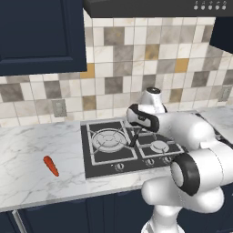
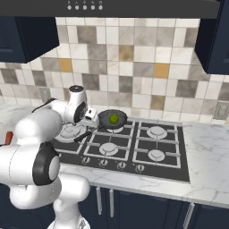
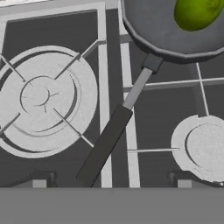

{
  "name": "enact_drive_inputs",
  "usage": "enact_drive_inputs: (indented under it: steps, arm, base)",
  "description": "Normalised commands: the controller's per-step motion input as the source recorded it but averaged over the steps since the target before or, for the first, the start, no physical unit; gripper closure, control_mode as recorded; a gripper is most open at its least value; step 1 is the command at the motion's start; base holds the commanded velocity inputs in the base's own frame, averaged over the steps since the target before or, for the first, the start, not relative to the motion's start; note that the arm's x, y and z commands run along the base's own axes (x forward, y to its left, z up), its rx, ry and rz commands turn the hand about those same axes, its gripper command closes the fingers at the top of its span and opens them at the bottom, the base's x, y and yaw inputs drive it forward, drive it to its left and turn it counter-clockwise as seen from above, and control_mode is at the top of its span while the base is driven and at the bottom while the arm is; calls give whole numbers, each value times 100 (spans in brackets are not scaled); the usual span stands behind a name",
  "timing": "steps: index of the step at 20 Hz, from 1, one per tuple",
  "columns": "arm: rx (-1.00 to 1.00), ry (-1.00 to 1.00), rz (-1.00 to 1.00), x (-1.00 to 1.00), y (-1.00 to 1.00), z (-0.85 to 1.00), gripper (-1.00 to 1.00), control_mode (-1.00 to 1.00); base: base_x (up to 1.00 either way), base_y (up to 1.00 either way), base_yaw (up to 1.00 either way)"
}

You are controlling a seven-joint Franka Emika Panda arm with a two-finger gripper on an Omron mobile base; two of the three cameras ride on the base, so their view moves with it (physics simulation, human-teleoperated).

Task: Put the lime and carrot in the pan. Then turn on the rear center burner and set the heat to medium.

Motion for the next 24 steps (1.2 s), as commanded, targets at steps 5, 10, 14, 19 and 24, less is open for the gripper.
enact_drive_inputs:
  steps: [5, 10, 14, 19, 24]
  arm:
    - [0, 0, 0, -54, 29, 0, -100, -100]
    - [0, 0, 0, -54, 21, 0, -100, -100]
    - [0, 0, 0, -30, 37, 0, -100, -100]
    - [0, 0, 6, -1, 80, 0, -100, -100]
    - [0, 0, 6, 0, 92, 1, -100, -100]
  base:
    - [0, 0, 0]
    - [0, 0, 0]
    - [0, 0, 0]
    - [0, 0, 0]
    - [0, 0, 0]
